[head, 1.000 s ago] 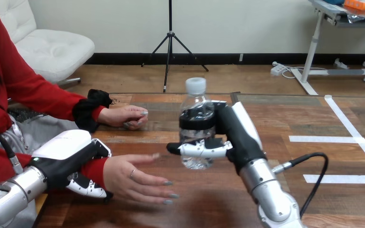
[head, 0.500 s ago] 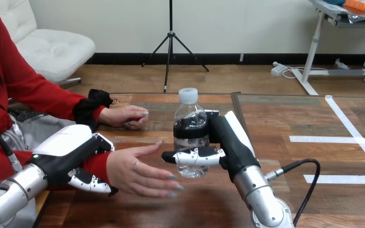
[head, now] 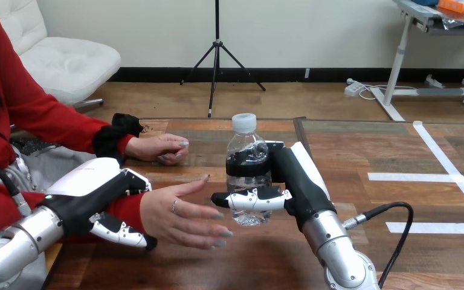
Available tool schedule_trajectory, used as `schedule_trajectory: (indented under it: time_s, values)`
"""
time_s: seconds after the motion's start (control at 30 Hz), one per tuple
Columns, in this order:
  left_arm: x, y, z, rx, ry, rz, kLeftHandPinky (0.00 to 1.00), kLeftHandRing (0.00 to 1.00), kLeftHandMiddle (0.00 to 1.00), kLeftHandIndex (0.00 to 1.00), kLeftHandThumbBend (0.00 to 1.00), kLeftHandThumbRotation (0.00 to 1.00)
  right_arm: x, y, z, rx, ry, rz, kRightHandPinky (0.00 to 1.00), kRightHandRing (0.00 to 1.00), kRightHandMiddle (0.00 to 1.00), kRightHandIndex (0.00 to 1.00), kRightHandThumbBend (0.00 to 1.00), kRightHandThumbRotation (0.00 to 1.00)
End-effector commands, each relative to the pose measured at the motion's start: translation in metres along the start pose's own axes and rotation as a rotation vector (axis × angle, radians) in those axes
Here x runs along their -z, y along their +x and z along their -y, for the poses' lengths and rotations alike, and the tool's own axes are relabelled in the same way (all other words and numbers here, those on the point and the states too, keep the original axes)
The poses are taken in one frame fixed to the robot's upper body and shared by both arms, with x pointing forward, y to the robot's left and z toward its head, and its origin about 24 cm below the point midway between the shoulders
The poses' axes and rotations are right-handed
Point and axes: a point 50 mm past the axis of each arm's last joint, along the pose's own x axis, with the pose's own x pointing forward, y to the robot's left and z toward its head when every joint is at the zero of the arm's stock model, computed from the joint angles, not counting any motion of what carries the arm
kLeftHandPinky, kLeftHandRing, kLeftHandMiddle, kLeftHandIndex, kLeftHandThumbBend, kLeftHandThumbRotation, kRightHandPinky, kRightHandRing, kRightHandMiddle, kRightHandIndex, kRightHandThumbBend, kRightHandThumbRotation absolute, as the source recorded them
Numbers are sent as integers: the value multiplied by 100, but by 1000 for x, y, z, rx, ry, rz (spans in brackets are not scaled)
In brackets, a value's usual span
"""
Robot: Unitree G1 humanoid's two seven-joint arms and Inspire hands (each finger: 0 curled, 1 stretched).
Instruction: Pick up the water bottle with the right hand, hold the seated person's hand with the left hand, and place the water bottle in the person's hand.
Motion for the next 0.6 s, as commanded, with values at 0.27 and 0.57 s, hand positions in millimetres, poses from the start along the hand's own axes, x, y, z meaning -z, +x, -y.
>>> schedule_trajectory:
  time_s: [0.27, 0.57]
  values:
    - [-28, 24, -18, -109, -15, 168, 24, 33, 44, 46, 81, 33, -40, 19, 23, 60, -24, 167, 21, 27, 40, 47, 90, 0]
    - [-29, 24, -19, -110, -11, 178, 24, 33, 43, 46, 79, 34, -39, 20, 26, 69, -24, 167, 21, 27, 40, 47, 90, 0]
